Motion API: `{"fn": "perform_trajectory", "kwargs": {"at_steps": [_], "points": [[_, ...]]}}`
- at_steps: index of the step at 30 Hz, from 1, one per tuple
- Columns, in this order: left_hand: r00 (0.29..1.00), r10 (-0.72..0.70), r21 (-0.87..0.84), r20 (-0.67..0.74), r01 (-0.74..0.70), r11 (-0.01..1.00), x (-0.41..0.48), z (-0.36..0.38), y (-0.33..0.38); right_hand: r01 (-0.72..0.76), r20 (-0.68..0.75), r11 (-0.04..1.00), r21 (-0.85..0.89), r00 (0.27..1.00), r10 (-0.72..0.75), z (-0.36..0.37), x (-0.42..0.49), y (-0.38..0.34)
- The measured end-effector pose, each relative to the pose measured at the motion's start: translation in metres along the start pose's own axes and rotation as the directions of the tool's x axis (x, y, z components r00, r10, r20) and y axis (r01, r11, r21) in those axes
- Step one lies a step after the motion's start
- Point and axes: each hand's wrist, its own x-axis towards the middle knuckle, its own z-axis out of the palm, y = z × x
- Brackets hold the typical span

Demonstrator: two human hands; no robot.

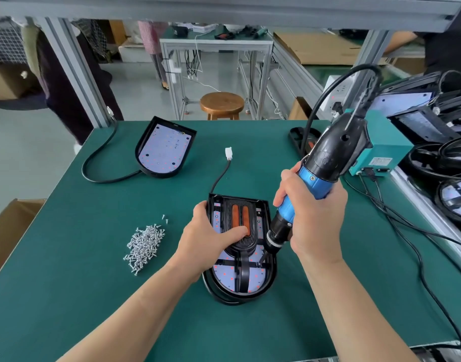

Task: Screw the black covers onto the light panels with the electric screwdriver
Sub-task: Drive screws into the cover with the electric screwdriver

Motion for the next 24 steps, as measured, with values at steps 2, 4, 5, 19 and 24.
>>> {"fn": "perform_trajectory", "kwargs": {"at_steps": [2, 4, 5, 19, 24], "points": [[1.000, 0.001, -0.013, 0.000, -0.001, 1.000, 0.002, 0.001, -0.001, -0.001, 0.030, 1.000, -0.007, 1.000, 0.001, 0.000, 0.001, 0.002], [1.000, 0.004, -0.017, -0.003, -0.004, 1.000, 0.002, 0.001, -0.002, -0.003, 0.071, 1.000, -0.019, 0.997, 0.004, 0.000, 0.003, 0.003], [1.000, 0.005, -0.015, -0.004, -0.005, 1.000, 0.002, 0.001, -0.001, -0.009, 0.098, 1.000, -0.016, 0.995, 0.010, 0.000, 0.004, 0.003], [1.000, -0.006, -0.018, 0.029, 0.006, 1.000, -0.001, -0.004, 0.003, -0.058, 0.238, 0.997, 0.058, 0.970, 0.043, -0.004, 0.004, -0.008], [0.999, 0.000, -0.009, 0.054, 0.001, 1.000, 0.000, -0.006, 0.002, -0.033, 0.287, 0.990, 0.140, 0.958, -0.009, -0.009, 0.013, -0.032]]}}
